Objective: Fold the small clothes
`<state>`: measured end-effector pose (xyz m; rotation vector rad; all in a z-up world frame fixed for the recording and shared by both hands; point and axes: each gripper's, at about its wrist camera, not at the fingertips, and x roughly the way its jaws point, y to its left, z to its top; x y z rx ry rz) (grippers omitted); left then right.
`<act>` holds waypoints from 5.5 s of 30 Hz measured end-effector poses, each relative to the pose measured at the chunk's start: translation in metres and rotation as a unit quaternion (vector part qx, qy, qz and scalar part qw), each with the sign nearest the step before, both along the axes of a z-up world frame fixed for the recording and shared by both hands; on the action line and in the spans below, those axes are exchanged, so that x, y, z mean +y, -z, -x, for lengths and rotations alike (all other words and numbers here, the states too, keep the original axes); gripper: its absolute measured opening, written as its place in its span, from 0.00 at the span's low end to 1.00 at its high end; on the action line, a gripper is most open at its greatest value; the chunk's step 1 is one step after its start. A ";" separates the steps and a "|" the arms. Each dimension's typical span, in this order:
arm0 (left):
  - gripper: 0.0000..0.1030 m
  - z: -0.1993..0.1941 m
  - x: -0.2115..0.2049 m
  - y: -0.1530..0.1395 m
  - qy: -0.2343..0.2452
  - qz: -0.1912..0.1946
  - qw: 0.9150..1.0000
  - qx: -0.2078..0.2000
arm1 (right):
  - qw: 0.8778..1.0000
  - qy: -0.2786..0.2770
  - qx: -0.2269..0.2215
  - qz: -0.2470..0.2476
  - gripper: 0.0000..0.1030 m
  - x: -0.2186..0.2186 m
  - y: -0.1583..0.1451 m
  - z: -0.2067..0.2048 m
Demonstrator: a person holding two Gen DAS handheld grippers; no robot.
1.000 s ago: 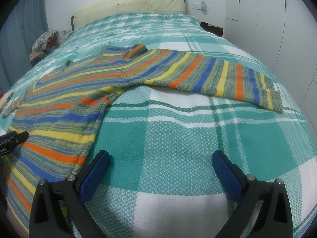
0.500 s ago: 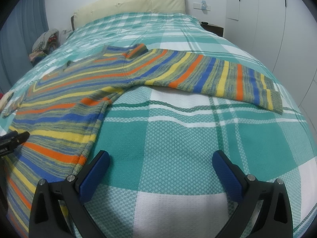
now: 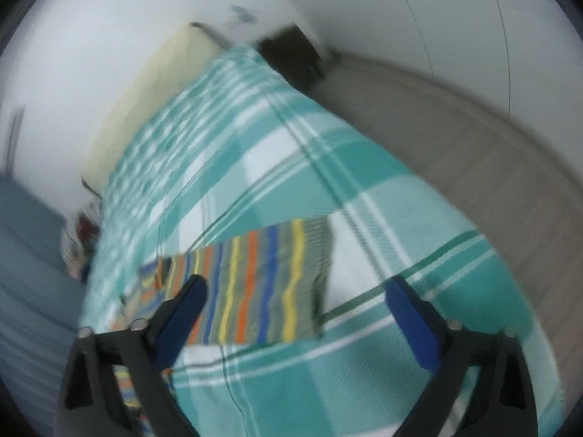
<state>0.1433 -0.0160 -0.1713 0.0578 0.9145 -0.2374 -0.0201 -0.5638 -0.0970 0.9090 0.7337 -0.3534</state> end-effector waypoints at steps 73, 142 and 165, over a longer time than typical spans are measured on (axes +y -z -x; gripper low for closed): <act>0.99 -0.001 0.057 -0.018 -0.043 0.012 0.999 0.031 | 0.929 -0.209 0.058 0.301 0.68 0.261 0.012 -0.048; 0.02 -0.163 0.077 -0.173 0.025 0.067 0.997 0.015 | 0.918 -0.213 0.074 0.326 0.91 0.265 0.055 -0.049; 0.75 -0.129 0.004 -0.093 0.073 0.085 0.990 0.084 | 0.922 -0.213 0.067 0.316 0.91 0.266 0.056 -0.046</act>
